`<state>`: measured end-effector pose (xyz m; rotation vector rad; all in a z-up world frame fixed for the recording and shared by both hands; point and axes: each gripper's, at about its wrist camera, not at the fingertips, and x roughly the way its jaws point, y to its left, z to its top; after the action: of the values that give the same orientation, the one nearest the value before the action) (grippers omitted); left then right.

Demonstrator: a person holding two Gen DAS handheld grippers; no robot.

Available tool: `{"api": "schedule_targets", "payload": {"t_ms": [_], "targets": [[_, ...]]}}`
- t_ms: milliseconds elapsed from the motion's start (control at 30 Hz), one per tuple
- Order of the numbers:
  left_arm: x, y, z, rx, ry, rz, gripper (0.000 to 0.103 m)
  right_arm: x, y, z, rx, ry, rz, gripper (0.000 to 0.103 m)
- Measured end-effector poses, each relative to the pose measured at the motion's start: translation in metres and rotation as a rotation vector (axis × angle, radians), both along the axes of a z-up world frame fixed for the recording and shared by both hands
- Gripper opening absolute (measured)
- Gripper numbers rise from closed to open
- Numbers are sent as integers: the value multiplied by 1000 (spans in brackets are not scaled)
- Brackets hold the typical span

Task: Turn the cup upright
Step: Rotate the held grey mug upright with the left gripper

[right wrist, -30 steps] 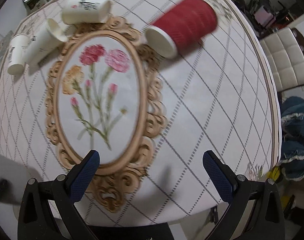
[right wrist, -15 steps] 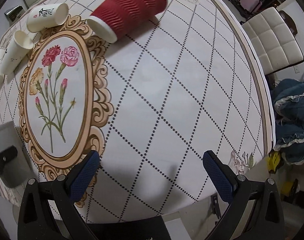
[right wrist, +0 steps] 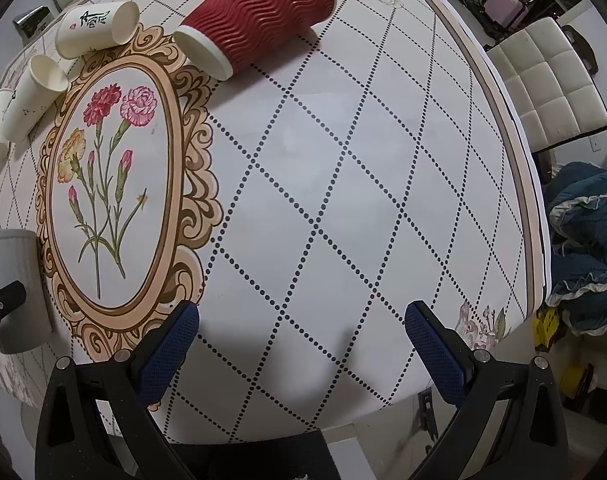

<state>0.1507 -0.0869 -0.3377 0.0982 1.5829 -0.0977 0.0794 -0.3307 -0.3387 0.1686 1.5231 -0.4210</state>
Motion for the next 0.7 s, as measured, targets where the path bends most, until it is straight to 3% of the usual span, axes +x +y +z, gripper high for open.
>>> {"api": "schedule_targets", "payload": {"t_ms": [300,500,700], "targets": [[-31,1,43,31,-99,-4,100,-3,16,14,9,-26,1,103],[-41,12,79,3,-150,-19,100,-4,27,38,30,-82,-10,103],[-34,40,105,-36,-209,-10,100,6,54,68,18,-126,60,103]]}}
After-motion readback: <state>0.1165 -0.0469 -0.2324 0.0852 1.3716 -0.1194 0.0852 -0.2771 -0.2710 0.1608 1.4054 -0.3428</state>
